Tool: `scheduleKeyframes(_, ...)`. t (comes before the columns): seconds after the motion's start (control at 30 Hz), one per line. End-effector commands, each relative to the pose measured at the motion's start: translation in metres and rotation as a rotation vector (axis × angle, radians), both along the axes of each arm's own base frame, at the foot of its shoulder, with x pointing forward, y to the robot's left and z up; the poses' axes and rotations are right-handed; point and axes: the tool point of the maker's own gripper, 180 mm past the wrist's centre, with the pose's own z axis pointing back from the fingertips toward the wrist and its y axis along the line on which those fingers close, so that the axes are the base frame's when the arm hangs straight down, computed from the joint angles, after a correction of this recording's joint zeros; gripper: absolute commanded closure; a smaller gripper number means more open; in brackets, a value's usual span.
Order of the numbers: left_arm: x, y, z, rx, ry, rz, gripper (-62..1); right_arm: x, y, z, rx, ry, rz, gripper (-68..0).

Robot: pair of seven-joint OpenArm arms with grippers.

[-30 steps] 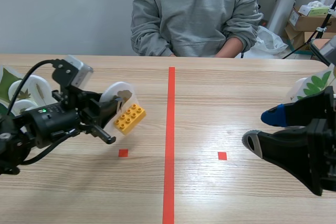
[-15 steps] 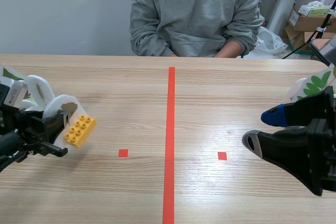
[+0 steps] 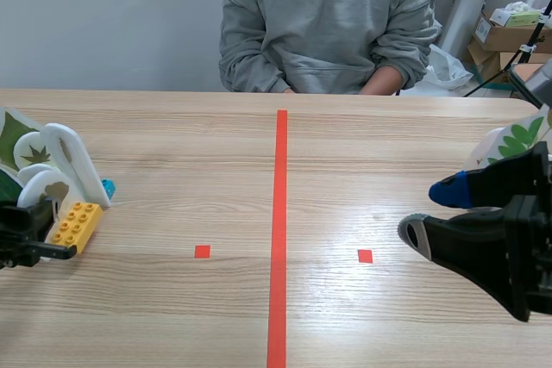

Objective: Do the leaf sorting experiment

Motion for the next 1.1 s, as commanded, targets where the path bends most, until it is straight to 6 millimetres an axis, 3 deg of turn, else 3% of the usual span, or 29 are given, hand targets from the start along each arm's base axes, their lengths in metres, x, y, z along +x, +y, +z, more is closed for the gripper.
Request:
scheduleKeyframes(0.0,0.003,0.009,0.0,0.004,-0.009,0.034,-4.1,0.004,0.0,0.007,0.012,-0.028,0.005,-41.1)
scheduleKeyframes(0.13,0.004,0.022,-0.009,0.01,0.009,0.073,-4.1,0.004,0.0,0.007,0.012,-0.028,0.005,-41.1)
scheduleKeyframes(0.6,0.026,0.051,-0.012,0.031,0.002,0.17,-4.1,0.004,0.0,0.007,0.012,-0.029,0.005,-41.1)
scheduleKeyframes(0.93,0.025,0.052,-0.015,0.065,0.008,0.157,-4.3,0.004,0.0,0.007,0.012,-0.028,0.005,-41.1)
scheduleKeyframes(1.0,0.025,0.052,-0.015,0.066,0.008,0.157,-7.3,0.004,0.0,0.007,0.012,-0.029,0.005,-41.1)
scheduleKeyframes(1.07,0.025,0.052,-0.015,0.066,0.009,0.157,-15.7,0.004,0.0,0.007,0.012,-0.029,0.005,-41.1)
